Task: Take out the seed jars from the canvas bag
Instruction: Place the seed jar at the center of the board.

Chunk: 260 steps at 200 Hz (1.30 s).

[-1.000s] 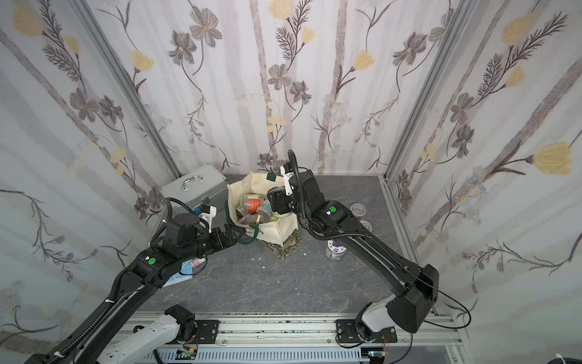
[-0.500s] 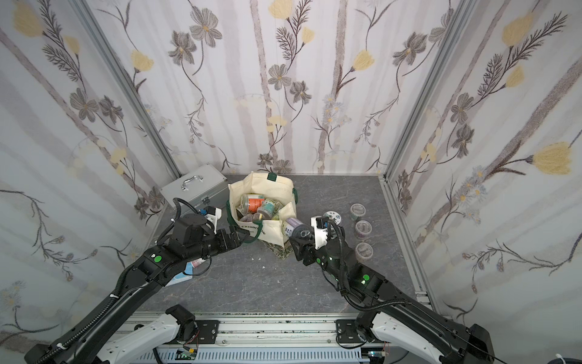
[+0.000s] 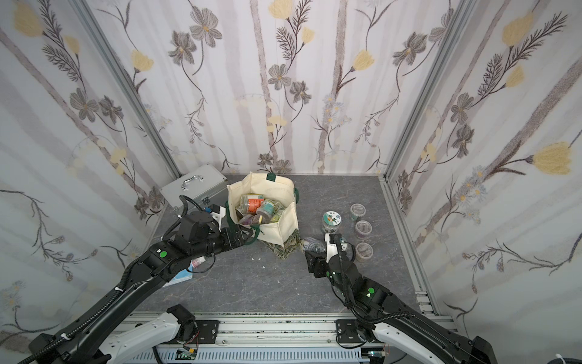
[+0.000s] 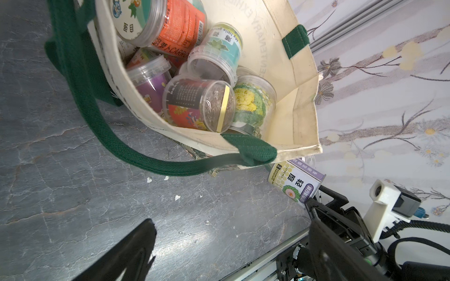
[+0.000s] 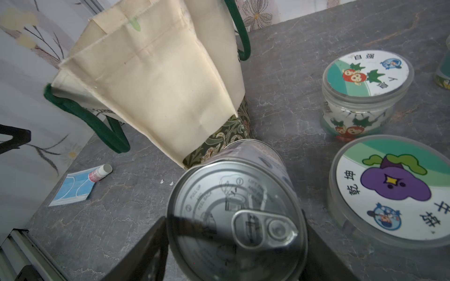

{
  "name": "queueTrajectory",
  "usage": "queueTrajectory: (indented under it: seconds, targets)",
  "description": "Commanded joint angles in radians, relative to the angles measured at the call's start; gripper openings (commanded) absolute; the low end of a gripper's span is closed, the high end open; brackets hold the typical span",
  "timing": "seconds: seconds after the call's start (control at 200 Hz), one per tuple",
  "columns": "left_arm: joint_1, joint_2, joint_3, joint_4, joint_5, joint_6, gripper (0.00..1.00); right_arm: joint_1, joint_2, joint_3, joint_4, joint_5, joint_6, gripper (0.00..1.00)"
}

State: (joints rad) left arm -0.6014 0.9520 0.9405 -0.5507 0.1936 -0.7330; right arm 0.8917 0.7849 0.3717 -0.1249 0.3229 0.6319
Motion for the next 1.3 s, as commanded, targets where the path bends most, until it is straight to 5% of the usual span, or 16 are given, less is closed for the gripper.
queueTrajectory:
  seconds: [0.0, 0.325, 0.884, 0.959, 1.049, 1.294]
  targets:
    - [-0.003, 0.005, 0.007, 0.015, -0.023, 0.0, 1.0, 0.004, 0.003, 0.002, -0.042, -0.018, 0.101, 0.64]
    - [-0.006, 0.012, 0.007, 0.026, -0.026, 0.0, 1.0, 0.01, 0.084, 0.028, -0.334, -0.092, 0.306, 0.67]
    - [-0.007, -0.029, -0.017, 0.006, -0.037, 0.009, 1.0, -0.005, 0.059, 0.107, -0.651, 0.209, 0.538, 0.7]
    - [-0.006, -0.025, -0.02, 0.011, -0.037, 0.009, 1.0, -0.009, 0.08, 0.114, -0.66, 0.218, 0.544, 0.78]
    - [-0.007, -0.019, -0.018, 0.011, -0.039, 0.011, 1.0, -0.013, 0.088, 0.132, -0.666, 0.216, 0.543, 0.99]
    - [0.016, -0.013, 0.044, -0.066, -0.101, 0.079, 1.0, -0.043, 0.027, 0.222, -0.668, 0.212, 0.497, 1.0]
